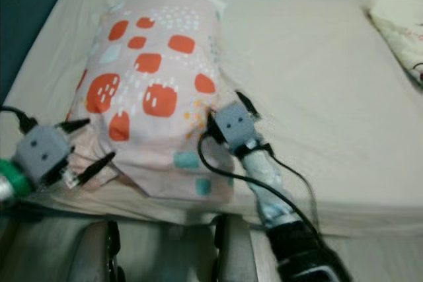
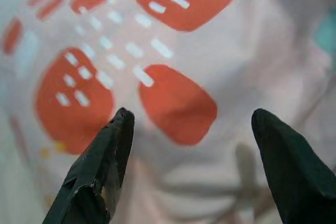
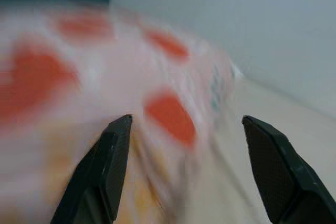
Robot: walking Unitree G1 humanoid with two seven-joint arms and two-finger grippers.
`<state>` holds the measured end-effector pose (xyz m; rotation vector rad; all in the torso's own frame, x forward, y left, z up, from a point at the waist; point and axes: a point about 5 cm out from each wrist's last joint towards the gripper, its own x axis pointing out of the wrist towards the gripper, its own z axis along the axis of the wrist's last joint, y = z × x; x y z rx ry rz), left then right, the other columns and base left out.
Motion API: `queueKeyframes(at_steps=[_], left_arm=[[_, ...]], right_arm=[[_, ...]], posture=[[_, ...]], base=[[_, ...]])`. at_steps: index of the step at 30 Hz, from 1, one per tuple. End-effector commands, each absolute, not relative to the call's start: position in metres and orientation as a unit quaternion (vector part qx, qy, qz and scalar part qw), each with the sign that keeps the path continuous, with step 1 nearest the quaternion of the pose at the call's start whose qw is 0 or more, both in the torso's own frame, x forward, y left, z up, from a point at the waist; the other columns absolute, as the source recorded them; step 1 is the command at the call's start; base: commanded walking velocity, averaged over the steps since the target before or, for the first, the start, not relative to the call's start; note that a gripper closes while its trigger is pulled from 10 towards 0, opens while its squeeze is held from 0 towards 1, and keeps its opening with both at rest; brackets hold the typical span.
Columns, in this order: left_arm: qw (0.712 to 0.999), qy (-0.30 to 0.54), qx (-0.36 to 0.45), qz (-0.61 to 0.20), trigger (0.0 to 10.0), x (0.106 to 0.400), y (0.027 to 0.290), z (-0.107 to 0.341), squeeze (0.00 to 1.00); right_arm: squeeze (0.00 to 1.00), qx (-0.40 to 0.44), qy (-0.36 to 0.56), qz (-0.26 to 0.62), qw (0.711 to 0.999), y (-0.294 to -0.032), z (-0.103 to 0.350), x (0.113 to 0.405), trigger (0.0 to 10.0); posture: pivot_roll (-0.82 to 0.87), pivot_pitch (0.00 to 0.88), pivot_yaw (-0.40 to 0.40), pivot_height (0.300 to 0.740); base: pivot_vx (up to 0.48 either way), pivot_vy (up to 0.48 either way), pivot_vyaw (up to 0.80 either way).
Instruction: Clean up the room
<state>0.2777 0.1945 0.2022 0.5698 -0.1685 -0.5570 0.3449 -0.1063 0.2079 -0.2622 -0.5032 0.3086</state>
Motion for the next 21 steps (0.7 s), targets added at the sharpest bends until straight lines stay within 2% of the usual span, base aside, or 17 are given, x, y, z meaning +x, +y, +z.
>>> queueKeyframes(at_steps=[1, 2, 4, 5, 6, 9, 10, 12, 15, 16, 17, 20, 21], left_arm=[[0.925, -0.034, 0.246, -0.287, 10.0, 0.282, 0.191, 0.174, 0.00], [0.925, -0.034, 0.246, -0.287, 10.0, 0.282, 0.191, 0.174, 0.00], [0.925, -0.002, 0.255, -0.281, 10.0, 0.297, 0.182, 0.150, 0.00], [0.925, -0.002, 0.255, -0.281, 10.0, 0.297, 0.182, 0.150, 0.00], [0.922, 0.016, 0.287, -0.258, 10.0, 0.305, 0.183, 0.141, 0.00], [0.908, 0.069, 0.361, -0.201, 10.0, 0.312, 0.199, 0.126, 0.00], [0.907, 0.094, 0.370, -0.179, 10.0, 0.306, 0.212, 0.121, 0.00], [0.908, 0.110, 0.368, -0.168, 10.0, 0.299, 0.221, 0.119, 0.00], [0.914, 0.120, 0.350, -0.166, 10.0, 0.291, 0.225, 0.117, 0.00], [0.937, 0.132, 0.269, -0.179, 10.0, 0.277, 0.223, 0.111, 0.00], [0.937, 0.132, 0.269, -0.179, 10.0, 0.277, 0.223, 0.111, 0.00], [0.962, 0.085, 0.171, -0.195, 10.0, 0.272, 0.208, 0.115, 0.00], [0.962, 0.085, 0.171, -0.195, 10.0, 0.272, 0.208, 0.115, 0.00]], right_arm=[[0.00, -0.073, -0.243, 0.159, 0.954, -0.101, 0.212, 0.344, 10.0], [0.00, -0.073, -0.243, 0.159, 0.954, -0.101, 0.212, 0.344, 10.0], [0.00, -0.026, -0.250, 0.187, 0.950, -0.077, 0.221, 0.342, 10.0], [0.00, -0.026, -0.250, 0.187, 0.950, -0.077, 0.221, 0.342, 10.0], [0.00, -0.016, -0.253, 0.203, 0.946, -0.067, 0.223, 0.339, 10.0], [0.00, -0.018, -0.253, 0.239, 0.937, -0.052, 0.220, 0.332, 10.0], [0.00, -0.025, -0.246, 0.253, 0.935, -0.048, 0.213, 0.328, 10.0], [0.00, -0.033, -0.238, 0.261, 0.935, -0.046, 0.207, 0.325, 10.0], [0.00, -0.039, -0.228, 0.266, 0.936, -0.046, 0.200, 0.322, 10.0], [0.00, -0.042, -0.214, 0.275, 0.937, -0.044, 0.192, 0.319, 10.0], [0.00, -0.042, -0.214, 0.275, 0.937, -0.044, 0.192, 0.319, 10.0], [0.00, -0.041, -0.203, 0.291, 0.934, -0.038, 0.187, 0.316, 10.0], [0.00, -0.041, -0.203, 0.291, 0.934, -0.038, 0.187, 0.316, 10.0]], posture=[[0.09, 0.212, -0.022, 0.579], [0.09, 0.212, -0.022, 0.579], [0.07, 0.214, -0.023, 0.579], [0.07, 0.214, -0.023, 0.579], [0.07, 0.214, -0.023, 0.579], [0.04, 0.218, -0.012, 0.579], [0.04, 0.220, -0.009, 0.579], [0.04, 0.221, -0.008, 0.579], [0.05, 0.221, -0.009, 0.579], [0.07, 0.220, -0.019, 0.579], [0.07, 0.220, -0.019, 0.579], [0.08, 0.219, -0.032, 0.579], [0.08, 0.219, -0.032, 0.579]], base=[[0.000, 0.000, 0.00], [0.000, 0.000, 0.00], [0.000, 0.000, 0.00], [0.000, 0.000, 0.00], [0.000, 0.000, 0.00], [0.000, 0.000, 0.00], [0.000, 0.000, 0.00], [0.000, 0.000, 0.00], [0.000, 0.000, 0.00], [0.000, 0.000, 0.00], [0.000, 0.000, 0.00], [0.000, 0.000, 0.00], [0.000, 0.000, 0.00]])
